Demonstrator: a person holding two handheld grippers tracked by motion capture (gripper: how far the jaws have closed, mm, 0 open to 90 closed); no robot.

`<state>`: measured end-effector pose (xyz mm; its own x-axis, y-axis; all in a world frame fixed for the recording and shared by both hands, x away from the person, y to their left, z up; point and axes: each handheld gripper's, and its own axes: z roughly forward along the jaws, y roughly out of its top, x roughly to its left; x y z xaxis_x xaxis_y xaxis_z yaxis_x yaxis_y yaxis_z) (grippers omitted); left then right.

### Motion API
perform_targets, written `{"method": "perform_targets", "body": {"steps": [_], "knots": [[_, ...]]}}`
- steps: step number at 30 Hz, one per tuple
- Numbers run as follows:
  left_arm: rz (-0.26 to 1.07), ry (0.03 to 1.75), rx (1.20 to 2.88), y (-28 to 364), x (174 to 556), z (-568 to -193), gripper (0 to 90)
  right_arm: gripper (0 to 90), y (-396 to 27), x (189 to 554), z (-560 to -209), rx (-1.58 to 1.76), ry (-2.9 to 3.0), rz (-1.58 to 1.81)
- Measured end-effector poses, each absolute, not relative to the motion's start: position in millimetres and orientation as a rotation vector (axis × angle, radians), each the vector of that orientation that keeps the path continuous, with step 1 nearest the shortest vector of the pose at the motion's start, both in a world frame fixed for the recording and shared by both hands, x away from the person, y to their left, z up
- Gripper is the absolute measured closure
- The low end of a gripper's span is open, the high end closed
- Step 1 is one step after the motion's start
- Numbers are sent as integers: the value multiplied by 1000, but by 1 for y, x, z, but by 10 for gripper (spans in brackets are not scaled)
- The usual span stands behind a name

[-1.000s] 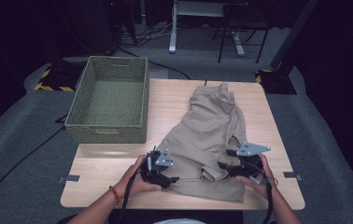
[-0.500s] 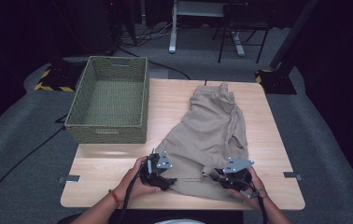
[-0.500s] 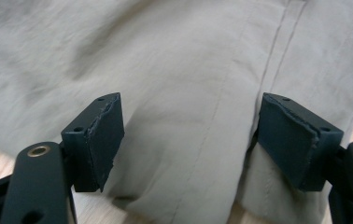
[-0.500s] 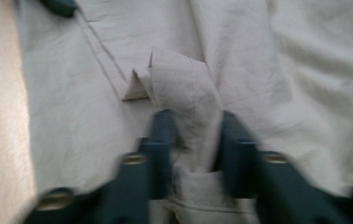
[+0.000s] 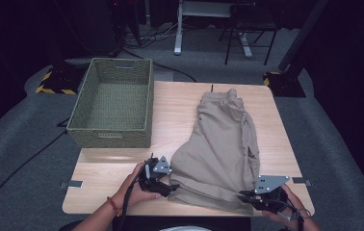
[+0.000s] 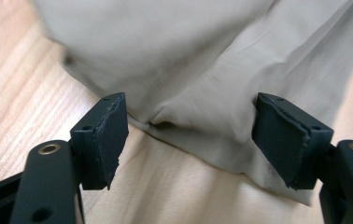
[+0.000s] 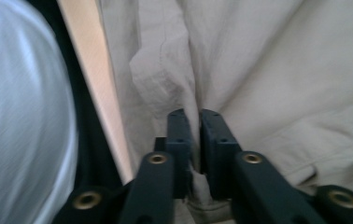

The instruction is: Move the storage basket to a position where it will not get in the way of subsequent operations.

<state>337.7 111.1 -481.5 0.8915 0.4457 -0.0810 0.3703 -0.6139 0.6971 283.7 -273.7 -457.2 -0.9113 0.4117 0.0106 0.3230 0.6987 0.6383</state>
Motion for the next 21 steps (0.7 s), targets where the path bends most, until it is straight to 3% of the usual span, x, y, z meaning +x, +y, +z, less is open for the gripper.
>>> {"method": "perform_targets", "body": {"steps": [7, 11, 15, 21], "knots": [[167, 521, 2294, 92, 340, -466, 318, 427, -277, 289, -461, 656, 2739, 1015], [134, 468, 2360, 72, 350, -476, 375, 390, -281, 307, -440, 735, 2528, 1121], [94, 438, 2410, 61, 354, -488, 415, 370, -284, 353, -429, 865, 2298, 1076], [96, 401, 2425, 62, 348, -491, 476, 361, -286, 429, -455, 1055, 2298, 905]]}}
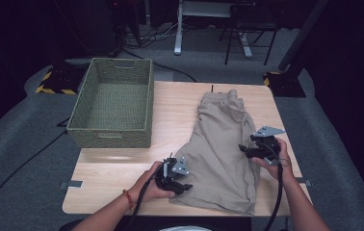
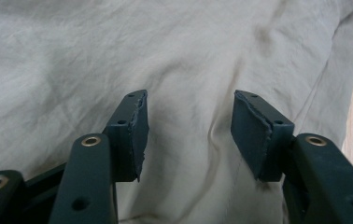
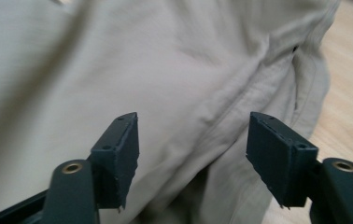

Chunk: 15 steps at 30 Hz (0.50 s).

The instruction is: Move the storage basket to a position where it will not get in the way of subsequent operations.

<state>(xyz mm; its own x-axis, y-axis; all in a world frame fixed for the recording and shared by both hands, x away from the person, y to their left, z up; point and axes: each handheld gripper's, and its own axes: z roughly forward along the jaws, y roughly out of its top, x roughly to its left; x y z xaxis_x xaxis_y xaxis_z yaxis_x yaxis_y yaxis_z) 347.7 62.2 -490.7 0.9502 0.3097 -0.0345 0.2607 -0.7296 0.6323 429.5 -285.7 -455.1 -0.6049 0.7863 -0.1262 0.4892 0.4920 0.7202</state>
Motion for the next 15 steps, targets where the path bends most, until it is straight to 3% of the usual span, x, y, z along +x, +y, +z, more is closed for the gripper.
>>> {"method": "perform_targets", "body": {"steps": [7, 15], "knots": [[127, 398, 2389, 64, 333, -495, 481, 357, -301, 451, -476, 1161, 2230, 716], [128, 414, 2357, 68, 322, -497, 496, 339, -349, 449, -481, 1359, 2147, 833]]}}
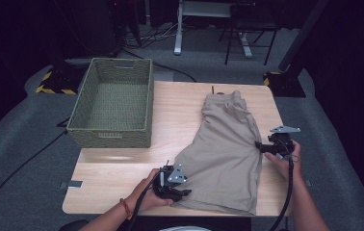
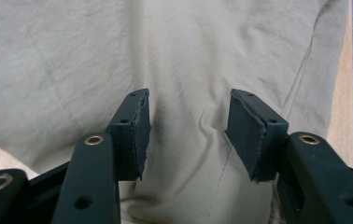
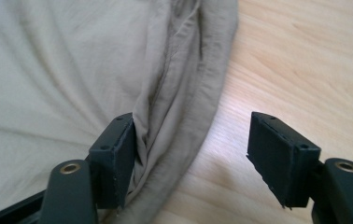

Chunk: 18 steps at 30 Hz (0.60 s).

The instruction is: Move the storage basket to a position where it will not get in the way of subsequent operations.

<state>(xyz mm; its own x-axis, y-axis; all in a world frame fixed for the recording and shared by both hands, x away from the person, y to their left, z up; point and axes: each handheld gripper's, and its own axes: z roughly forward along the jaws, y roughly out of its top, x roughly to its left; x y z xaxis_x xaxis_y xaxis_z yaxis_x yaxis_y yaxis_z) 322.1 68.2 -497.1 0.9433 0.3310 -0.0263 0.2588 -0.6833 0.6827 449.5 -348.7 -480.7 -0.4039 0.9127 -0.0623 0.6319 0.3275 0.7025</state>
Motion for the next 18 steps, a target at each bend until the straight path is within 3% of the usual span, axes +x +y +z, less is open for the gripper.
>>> {"method": "perform_targets", "body": {"steps": [8, 14, 18], "knots": [[4, 343, 2416, 68, 303, -486, 429, 314, -341, 453, -452, 1263, 2135, 1021], [113, 367, 2329, 65, 325, -464, 392, 314, -317, 488, -416, 1162, 2111, 1126], [133, 372, 2362, 52, 345, -468, 405, 316, -297, 519, -415, 1146, 2156, 1012]]}}
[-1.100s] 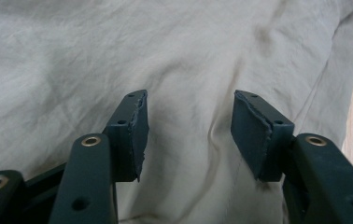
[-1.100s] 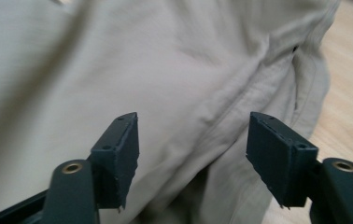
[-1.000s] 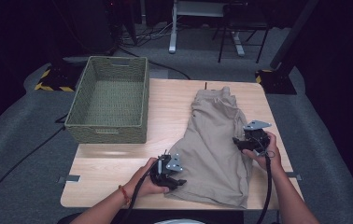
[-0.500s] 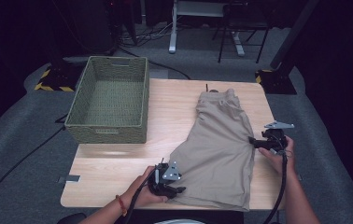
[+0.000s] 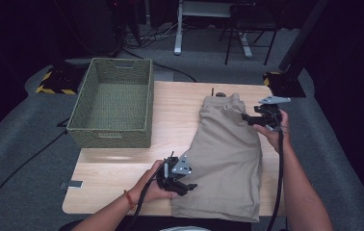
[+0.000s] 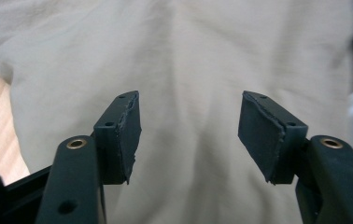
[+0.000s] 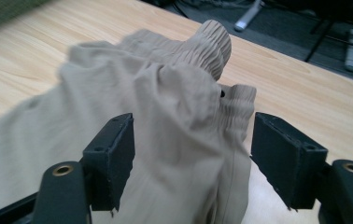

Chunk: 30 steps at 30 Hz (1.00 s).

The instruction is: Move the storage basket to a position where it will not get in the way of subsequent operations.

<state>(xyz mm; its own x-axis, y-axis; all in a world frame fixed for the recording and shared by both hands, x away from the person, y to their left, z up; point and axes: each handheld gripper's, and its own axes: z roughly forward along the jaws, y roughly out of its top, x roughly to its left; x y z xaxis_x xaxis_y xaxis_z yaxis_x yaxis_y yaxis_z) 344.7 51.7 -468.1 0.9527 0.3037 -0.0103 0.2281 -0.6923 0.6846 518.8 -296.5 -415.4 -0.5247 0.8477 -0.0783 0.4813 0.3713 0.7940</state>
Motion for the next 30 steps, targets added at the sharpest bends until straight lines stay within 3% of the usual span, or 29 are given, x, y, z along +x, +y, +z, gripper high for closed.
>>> {"method": "perform_targets", "body": {"steps": [7, 18, 22, 30], "knots": [[107, 342, 2438, 43, 346, -492, 403, 375, -294, 558, -445, 1285, 2132, 832], [58, 346, 2395, 57, 316, -494, 414, 408, -354, 558, -480, 1547, 2042, 724], [56, 346, 2427, 56, 312, -490, 296, 396, -361, 548, -480, 1528, 2053, 852], [214, 437, 2357, 58, 349, -464, 196, 352, -341, 500, -449, 1313, 2105, 1052]]}}
